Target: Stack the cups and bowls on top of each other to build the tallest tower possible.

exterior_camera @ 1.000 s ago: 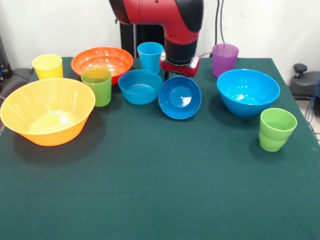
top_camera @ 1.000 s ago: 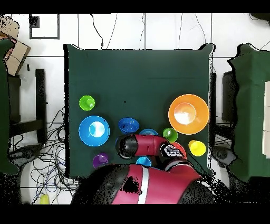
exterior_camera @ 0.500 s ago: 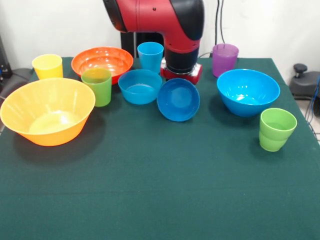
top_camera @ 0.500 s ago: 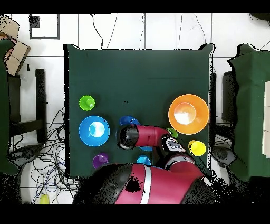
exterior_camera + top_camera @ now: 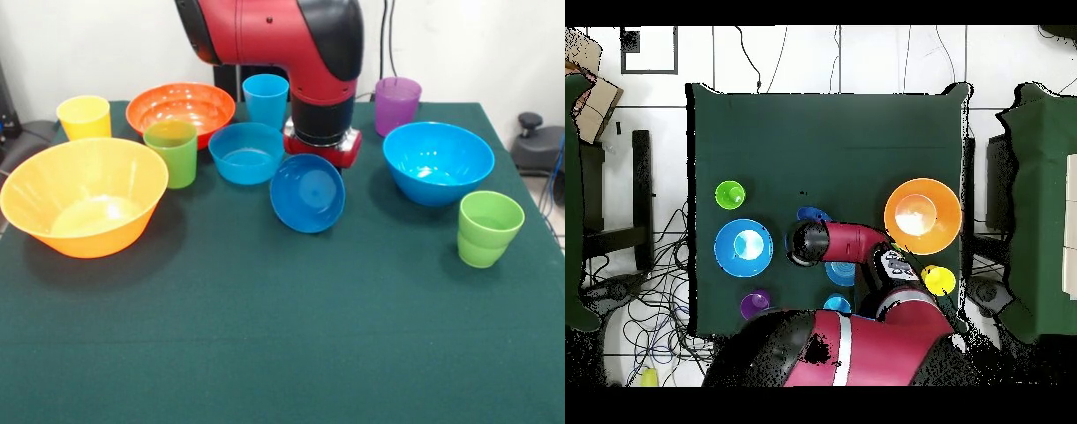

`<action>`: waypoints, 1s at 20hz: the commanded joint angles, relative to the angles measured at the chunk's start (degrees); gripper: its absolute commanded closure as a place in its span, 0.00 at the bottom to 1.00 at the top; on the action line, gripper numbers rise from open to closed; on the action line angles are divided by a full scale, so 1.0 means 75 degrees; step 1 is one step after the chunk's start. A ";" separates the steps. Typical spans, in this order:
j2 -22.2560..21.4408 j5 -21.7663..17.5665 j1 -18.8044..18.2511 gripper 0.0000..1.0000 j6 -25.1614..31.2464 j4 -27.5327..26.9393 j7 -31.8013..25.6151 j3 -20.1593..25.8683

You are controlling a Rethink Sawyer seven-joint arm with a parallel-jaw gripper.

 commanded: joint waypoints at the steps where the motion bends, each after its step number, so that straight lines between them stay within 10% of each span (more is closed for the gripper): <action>1: -0.0091 0.0499 -0.0010 0.00 0.1054 -0.0821 0.0266 0.0807; 20: -0.0931 0.0477 -0.0247 0.00 0.1582 -0.0956 0.0106 0.0830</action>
